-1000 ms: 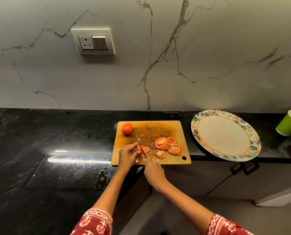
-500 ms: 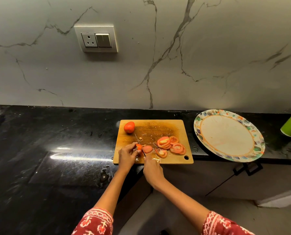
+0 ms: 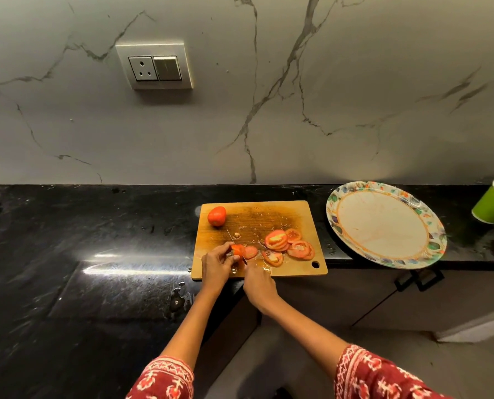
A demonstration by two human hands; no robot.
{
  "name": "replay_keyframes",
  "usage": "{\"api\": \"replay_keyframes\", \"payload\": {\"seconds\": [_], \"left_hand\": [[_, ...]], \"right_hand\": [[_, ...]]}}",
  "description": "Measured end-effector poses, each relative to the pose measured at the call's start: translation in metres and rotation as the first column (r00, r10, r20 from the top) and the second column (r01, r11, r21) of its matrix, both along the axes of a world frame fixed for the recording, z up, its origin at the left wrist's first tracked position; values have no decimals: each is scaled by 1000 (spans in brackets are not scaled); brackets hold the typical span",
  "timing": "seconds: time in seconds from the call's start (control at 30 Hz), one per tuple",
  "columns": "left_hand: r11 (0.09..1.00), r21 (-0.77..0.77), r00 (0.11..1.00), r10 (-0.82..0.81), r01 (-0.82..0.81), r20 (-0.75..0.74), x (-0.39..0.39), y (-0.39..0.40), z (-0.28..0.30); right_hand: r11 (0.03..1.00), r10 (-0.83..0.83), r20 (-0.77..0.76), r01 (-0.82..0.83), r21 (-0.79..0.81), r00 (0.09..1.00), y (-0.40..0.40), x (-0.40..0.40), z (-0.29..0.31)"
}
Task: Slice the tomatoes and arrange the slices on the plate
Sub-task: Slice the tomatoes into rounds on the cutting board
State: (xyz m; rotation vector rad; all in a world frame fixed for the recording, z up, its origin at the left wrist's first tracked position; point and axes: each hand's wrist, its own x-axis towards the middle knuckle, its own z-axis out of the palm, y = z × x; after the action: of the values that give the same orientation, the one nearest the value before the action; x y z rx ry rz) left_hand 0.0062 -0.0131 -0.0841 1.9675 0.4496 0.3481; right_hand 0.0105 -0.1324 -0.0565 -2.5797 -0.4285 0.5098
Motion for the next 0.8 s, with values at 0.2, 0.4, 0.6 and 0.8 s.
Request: {"api": "replay_keyframes", "payload": {"seconds": [0.2, 0.4, 0.6, 0.8], "left_hand": [[994, -70, 996, 85, -85, -8, -1, 3, 2], [993, -87, 997, 78, -80, -26, -5, -3, 1], [986, -115, 993, 119, -119, -10, -6, 4, 1], [1000, 16, 1000, -19, 19, 7, 1, 5, 3]], "right_hand": [[989, 69, 73, -58, -139, 995, -16, -19, -10], [992, 12, 41, -7, -123, 999, -10, -18, -6], [983, 33, 97, -15, -185, 995, -4, -20, -7], [993, -18, 38, 22, -114, 999, -1, -16, -5]]}}
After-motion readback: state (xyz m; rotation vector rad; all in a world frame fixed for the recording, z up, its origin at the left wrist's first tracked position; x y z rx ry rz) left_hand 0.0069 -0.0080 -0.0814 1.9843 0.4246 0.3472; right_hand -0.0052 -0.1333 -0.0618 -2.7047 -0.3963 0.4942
